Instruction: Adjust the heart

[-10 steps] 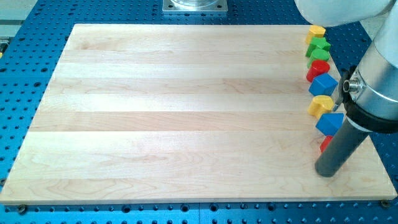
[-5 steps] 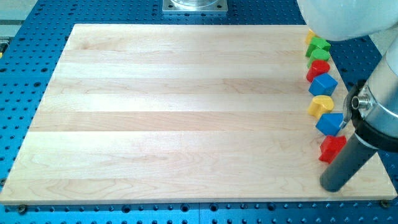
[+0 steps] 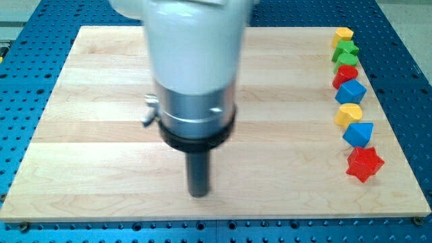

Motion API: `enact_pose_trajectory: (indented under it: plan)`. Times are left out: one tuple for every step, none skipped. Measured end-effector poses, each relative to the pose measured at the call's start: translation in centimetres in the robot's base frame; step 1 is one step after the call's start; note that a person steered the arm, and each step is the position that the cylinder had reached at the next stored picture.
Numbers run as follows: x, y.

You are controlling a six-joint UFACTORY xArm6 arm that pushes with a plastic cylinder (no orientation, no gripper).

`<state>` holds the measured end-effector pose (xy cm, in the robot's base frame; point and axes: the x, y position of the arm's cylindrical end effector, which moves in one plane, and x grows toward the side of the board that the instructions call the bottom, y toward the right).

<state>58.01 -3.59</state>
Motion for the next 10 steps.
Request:
enact_pose_trajectory:
  plan:
    - [-2.1, -0.9]
    - [-2.2, -0.9]
    - [-2.2, -0.9]
    - [-3.2, 1.9]
    - [-7.9, 8.3]
    - [-9.1, 10.1]
    - [-9.6, 15.1]
    - [-9.7, 17.6]
    - [-9.7, 18.9]
    - [-9.7, 20.5]
